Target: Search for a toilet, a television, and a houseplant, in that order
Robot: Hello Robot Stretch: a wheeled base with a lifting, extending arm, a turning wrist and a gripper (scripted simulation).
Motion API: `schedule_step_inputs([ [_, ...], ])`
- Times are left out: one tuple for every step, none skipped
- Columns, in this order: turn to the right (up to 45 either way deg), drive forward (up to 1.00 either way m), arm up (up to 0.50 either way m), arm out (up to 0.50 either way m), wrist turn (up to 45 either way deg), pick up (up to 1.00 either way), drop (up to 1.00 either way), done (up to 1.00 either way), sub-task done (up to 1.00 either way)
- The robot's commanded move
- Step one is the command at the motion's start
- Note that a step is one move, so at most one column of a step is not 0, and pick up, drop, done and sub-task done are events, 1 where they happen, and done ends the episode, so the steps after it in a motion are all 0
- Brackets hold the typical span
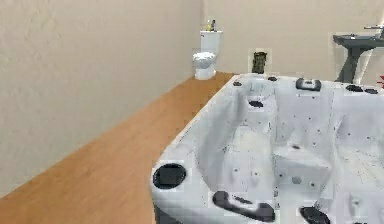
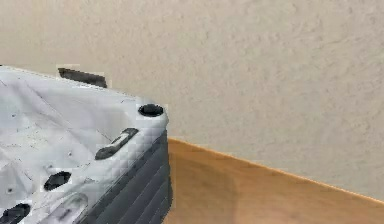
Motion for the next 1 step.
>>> schedule_step_inputs([
  [-18.0,0.0,0.0,0.0,0.0,0.0,0.0,0.0,0.0],
])
